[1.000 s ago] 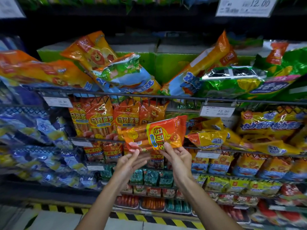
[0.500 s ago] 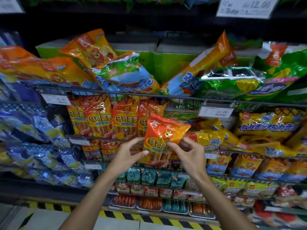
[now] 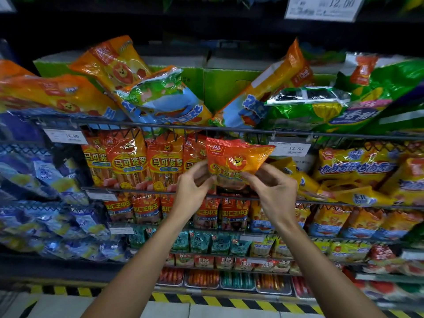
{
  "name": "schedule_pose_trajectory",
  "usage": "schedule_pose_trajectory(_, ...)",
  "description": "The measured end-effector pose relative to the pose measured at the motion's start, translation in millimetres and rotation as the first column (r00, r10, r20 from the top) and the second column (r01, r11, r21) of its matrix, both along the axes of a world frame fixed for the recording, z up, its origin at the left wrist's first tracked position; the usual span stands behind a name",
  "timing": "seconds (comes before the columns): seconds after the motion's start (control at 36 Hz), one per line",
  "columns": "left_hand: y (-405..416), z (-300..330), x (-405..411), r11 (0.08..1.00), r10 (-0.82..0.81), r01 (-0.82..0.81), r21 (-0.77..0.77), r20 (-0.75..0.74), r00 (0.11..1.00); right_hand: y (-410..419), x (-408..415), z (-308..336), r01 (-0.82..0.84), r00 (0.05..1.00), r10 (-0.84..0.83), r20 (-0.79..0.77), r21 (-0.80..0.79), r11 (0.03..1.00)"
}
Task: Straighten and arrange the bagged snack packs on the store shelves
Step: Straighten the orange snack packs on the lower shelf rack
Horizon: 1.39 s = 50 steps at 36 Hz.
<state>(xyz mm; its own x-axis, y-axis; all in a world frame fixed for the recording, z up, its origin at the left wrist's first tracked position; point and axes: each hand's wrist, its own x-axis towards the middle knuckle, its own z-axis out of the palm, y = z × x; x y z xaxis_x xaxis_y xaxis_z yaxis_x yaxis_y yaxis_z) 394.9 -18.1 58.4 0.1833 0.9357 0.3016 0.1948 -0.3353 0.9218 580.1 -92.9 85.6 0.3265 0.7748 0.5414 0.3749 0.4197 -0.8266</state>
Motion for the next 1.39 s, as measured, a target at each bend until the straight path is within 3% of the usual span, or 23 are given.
schedule_pose_trajectory(0.22, 20, -17, 14, 0.999, -0.047, 0.046, -0.009, -0.079, 0.996, 8, 8, -15, 0.062, 0.998, -0.063, -0.02, -0.076, 0.995)
schedule_pose_trajectory(0.56, 24, -52, 25, 0.994, -0.075, 0.055, -0.097, -0.226, 0.971, 26, 12, -42, 0.164, 0.936, -0.076, 0.344, -0.235, 0.958)
schedule_pose_trajectory(0.67, 22, -55, 21, 0.997, 0.068, -0.054, 0.061, -0.245, 0.967, 27, 10, -43, 0.219, 0.907, -0.114, 0.405, -0.222, 0.95)
schedule_pose_trajectory(0.75, 29, -52, 15, 0.977, 0.179, -0.156, 0.144, -0.164, 0.97, 28, 8, -44, 0.31, 0.86, -0.18, 0.478, -0.208, 0.928)
schedule_pose_trajectory(1.0, 49, -46, 26, 0.958, 0.226, -0.192, 0.214, -0.145, 0.963, 55, 15, -49, 0.539, 0.658, -0.424, 0.622, 0.004, 0.842)
schedule_pose_trajectory(1.22, 41, -58, 41, 0.942, 0.256, -0.192, 0.274, -0.221, 0.941, 55, 25, -52, 0.551, 0.587, -0.377, 0.716, -0.012, 0.835)
schedule_pose_trajectory(1.39, 26, -84, 39, 0.966, 0.206, -0.146, 0.213, -0.293, 0.934, 51, 26, -58, 0.584, 0.538, -0.284, 0.794, -0.108, 0.805)
